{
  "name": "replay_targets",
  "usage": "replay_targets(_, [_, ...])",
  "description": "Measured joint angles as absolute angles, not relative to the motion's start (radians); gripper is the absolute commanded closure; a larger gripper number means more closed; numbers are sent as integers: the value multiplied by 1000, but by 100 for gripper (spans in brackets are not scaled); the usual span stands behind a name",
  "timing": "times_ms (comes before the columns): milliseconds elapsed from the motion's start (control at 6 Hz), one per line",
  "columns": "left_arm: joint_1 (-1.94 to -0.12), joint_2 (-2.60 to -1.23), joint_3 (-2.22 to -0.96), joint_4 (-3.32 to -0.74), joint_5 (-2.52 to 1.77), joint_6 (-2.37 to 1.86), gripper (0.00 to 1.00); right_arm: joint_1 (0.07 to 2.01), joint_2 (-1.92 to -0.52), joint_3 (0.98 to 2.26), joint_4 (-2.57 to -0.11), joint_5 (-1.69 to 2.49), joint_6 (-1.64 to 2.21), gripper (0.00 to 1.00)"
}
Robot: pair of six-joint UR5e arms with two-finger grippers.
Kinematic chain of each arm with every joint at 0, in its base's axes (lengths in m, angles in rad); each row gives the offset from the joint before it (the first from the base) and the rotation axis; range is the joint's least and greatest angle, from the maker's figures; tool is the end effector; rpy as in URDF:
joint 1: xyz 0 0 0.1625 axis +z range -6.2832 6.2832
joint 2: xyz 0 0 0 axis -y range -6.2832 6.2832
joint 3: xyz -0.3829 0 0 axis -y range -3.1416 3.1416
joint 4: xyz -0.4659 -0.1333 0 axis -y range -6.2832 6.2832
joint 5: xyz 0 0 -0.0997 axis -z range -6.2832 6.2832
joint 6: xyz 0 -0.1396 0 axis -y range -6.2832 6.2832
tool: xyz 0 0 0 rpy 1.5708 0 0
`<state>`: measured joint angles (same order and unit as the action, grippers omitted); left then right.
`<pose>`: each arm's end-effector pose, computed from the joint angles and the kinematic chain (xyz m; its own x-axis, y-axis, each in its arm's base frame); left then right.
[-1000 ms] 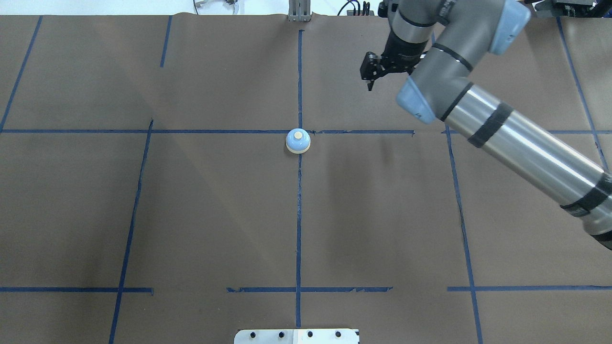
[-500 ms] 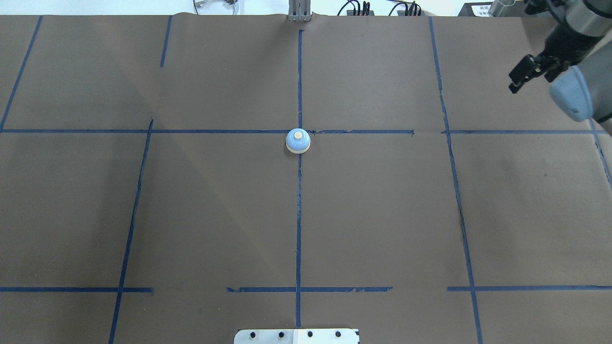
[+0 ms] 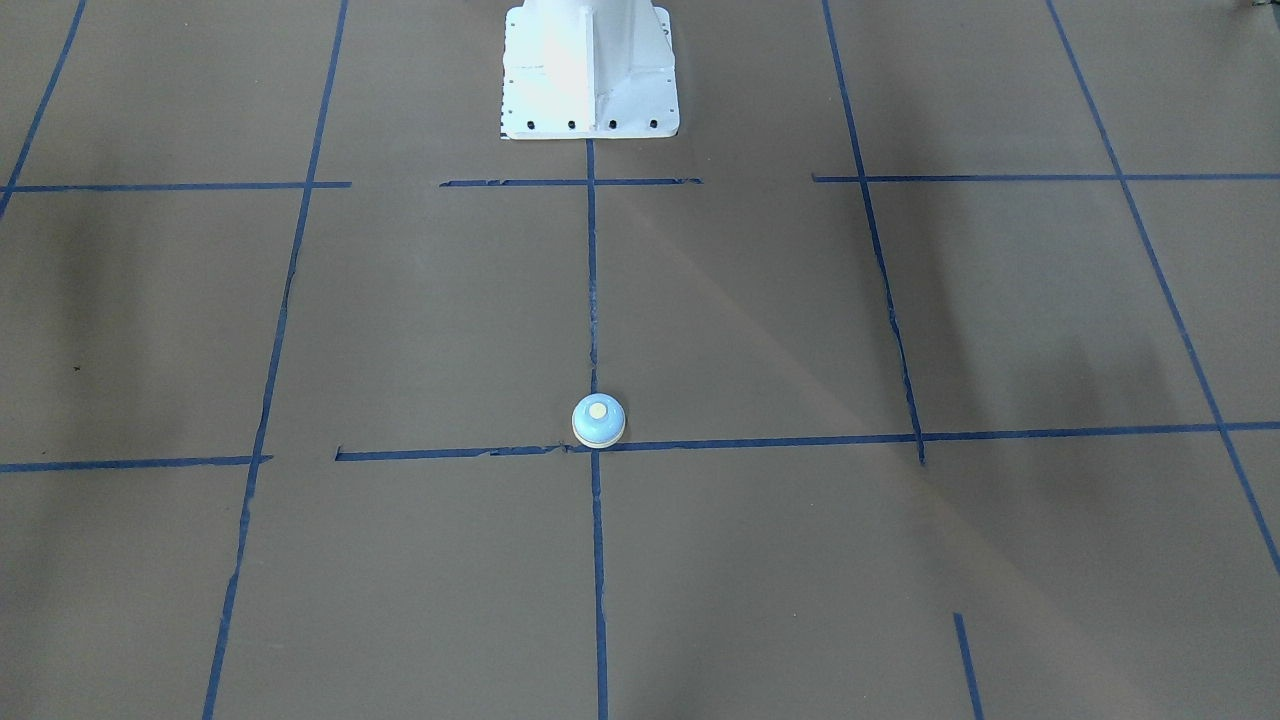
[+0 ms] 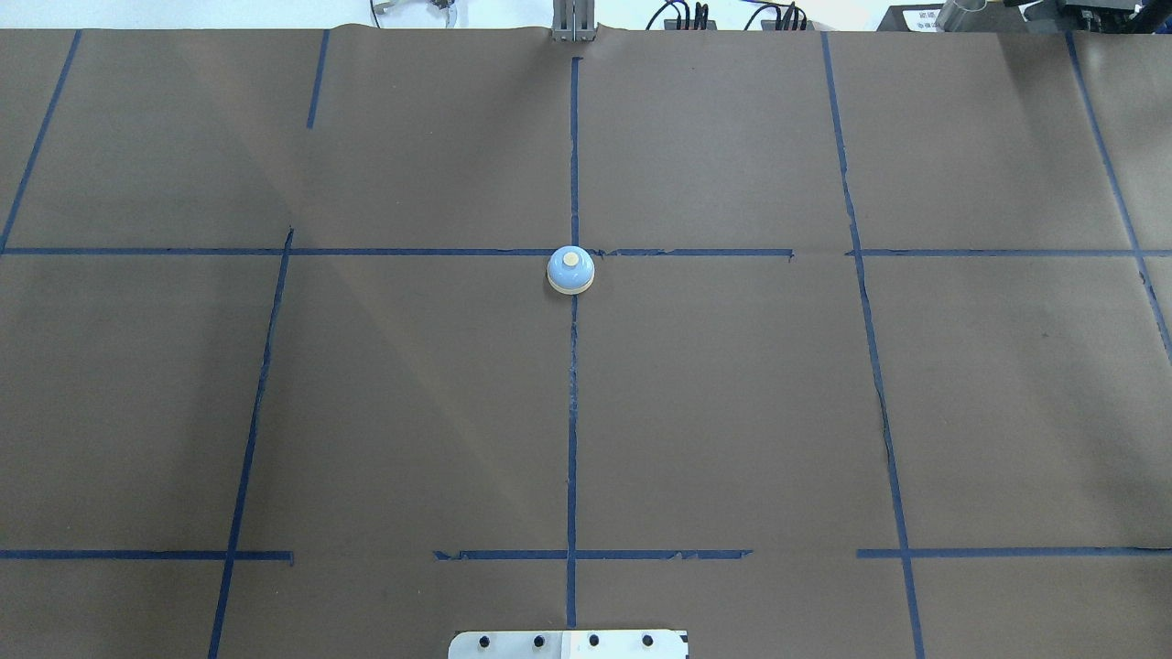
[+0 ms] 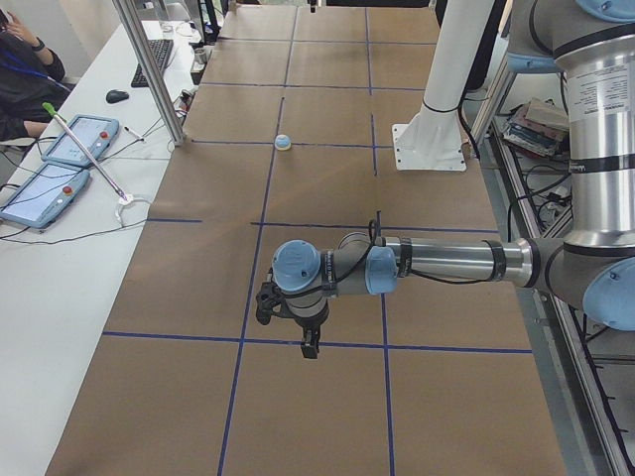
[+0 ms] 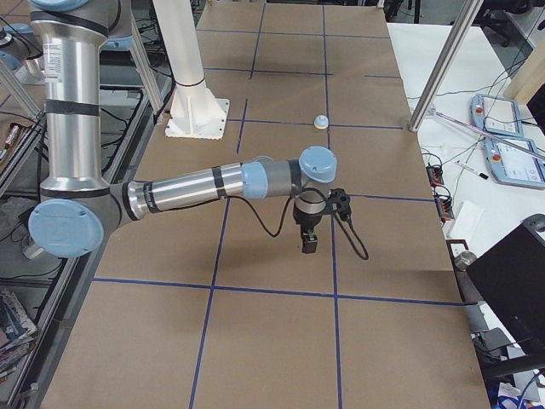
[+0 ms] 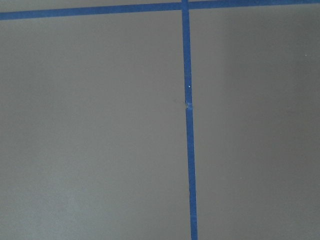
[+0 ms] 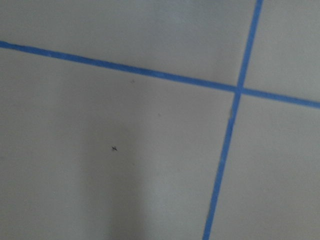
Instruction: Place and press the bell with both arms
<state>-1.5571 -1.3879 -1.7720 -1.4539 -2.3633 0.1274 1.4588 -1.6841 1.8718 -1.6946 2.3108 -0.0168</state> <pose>-0.0272 -0.4862 0.6378 0.6955 0.0664 -0.7154 -0.1028 0.9947 -0.0076 -0.0192 -0.5216 0.5525 0.7271 -0.1420 0.6717 0.1238 0.9895 0.0752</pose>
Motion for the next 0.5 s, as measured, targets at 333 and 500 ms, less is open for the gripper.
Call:
replay_targets(333, [-1557,-1383,-1782,-1454,-2340,129,0,1497,-1767,1886,-1691,2313,-8,0])
replay_targets(500, [-1557,-1382,-1783,-1455,-2338,129,0,1499,-1772,1885,-1691,2313,-7,0])
